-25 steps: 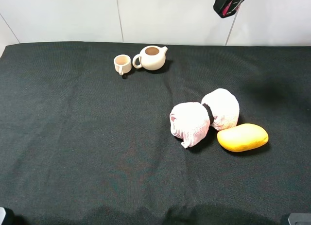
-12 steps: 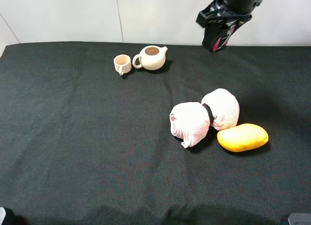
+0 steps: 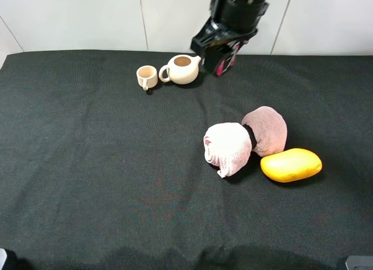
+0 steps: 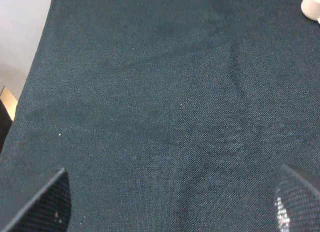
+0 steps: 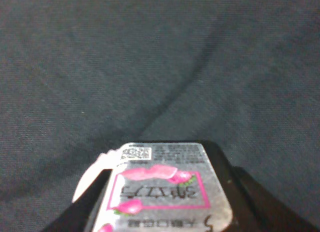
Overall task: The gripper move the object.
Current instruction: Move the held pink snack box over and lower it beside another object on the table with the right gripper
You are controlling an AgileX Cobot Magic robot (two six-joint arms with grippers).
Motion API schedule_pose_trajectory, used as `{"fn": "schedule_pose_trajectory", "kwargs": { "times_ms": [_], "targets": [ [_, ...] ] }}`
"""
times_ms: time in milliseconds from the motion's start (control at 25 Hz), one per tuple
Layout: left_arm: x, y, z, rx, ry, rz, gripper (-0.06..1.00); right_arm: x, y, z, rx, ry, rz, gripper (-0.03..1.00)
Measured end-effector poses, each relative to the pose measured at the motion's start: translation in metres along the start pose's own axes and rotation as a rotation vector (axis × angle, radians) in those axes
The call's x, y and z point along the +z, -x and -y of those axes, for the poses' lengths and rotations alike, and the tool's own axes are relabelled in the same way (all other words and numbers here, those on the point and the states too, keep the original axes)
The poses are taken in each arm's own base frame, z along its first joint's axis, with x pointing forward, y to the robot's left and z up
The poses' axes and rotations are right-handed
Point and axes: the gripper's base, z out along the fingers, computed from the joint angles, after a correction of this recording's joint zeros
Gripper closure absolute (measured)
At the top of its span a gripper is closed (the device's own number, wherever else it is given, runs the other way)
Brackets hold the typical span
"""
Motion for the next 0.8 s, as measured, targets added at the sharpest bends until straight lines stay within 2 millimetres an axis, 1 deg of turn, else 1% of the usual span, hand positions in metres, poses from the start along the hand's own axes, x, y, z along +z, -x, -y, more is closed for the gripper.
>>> {"fn": "schedule_pose_trajectory", "kwargs": {
  "times_ms": [200, 320, 440, 560, 680, 800],
  "targets": [
    [0.000, 0.000, 0.000, 0.000, 0.000, 0.000, 0.10, 0.018, 0.006, -0.021, -0.052, 0.005, -0.019, 0.62],
    [0.000, 0.000, 0.000, 0.000, 0.000, 0.000, 0.10, 0.028, 0.006, -0.025, -0.062, 0.008, -0.035, 0.62],
    [0.000, 0.000, 0.000, 0.000, 0.000, 0.000, 0.10, 0.044, 0.000, -0.026, -0.057, 0.014, -0.043, 0.62],
    [0.000, 0.000, 0.000, 0.000, 0.000, 0.000, 0.10, 0.063, -0.012, -0.027, -0.044, 0.028, -0.059, 0.62],
    [0.000, 0.000, 0.000, 0.001, 0.000, 0.000, 0.10, 0.075, -0.020, -0.029, -0.039, 0.044, -0.056, 0.62],
    [0.000, 0.000, 0.000, 0.001, 0.000, 0.000, 0.10, 0.081, -0.023, -0.031, -0.035, 0.054, -0.042, 0.62]
  ]
}}
